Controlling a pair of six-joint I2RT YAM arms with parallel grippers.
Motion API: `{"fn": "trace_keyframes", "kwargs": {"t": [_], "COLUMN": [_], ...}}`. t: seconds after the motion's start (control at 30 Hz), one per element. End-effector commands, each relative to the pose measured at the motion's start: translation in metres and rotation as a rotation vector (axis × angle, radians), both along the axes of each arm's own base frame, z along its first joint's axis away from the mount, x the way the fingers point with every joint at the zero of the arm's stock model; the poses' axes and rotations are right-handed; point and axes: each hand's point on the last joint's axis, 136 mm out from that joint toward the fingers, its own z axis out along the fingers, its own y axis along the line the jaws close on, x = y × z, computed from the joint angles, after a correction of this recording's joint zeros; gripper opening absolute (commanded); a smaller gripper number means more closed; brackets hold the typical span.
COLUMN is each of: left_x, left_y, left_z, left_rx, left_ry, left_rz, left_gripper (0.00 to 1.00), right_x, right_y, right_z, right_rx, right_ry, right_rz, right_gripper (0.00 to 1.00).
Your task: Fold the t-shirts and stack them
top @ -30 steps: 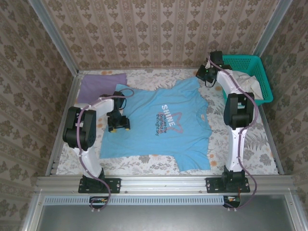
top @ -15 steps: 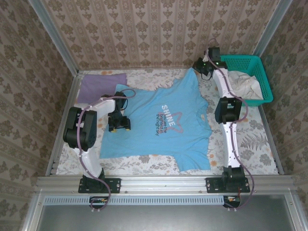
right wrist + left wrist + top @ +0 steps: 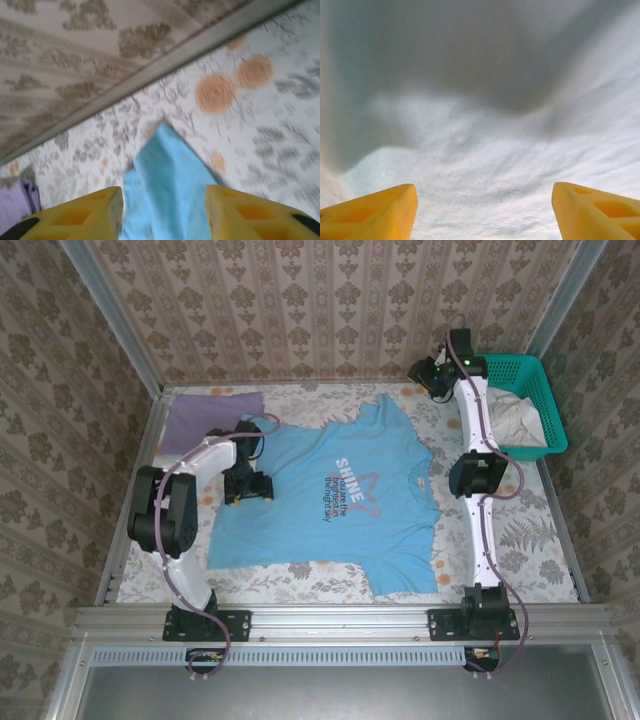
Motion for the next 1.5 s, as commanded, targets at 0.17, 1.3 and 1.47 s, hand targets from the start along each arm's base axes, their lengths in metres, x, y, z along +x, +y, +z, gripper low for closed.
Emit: {"fn": "trace_keyframes", "kwargs": {"t": [0.17,1.3,1.47], "left_x": [0.024,-0.031,-0.038], "left_y": [-0.004,0.048,0.033], "left_z": [0.032,0.005,-0.016], "left_rx": [-0.100,-0.209,-0.184], "left_ry": [-0.097,-0.093,-0.023], "left_rz": [0.042,0.267,0.198], "left_gripper": [0.70,0.58,0.53], "right_x": [-0.122,-0.278,-0.275], "right_y": [0.018,0.065,0.062], "right_z": [0.026,-0.083,-0.110], "right_rx": [-0.131,0.220,0.188], "right_ry": [0.315,0.209,0.272], "right_rz": [0.187,-0.043,-0.093], "right_gripper": [0.31,0.40,0.34]}}
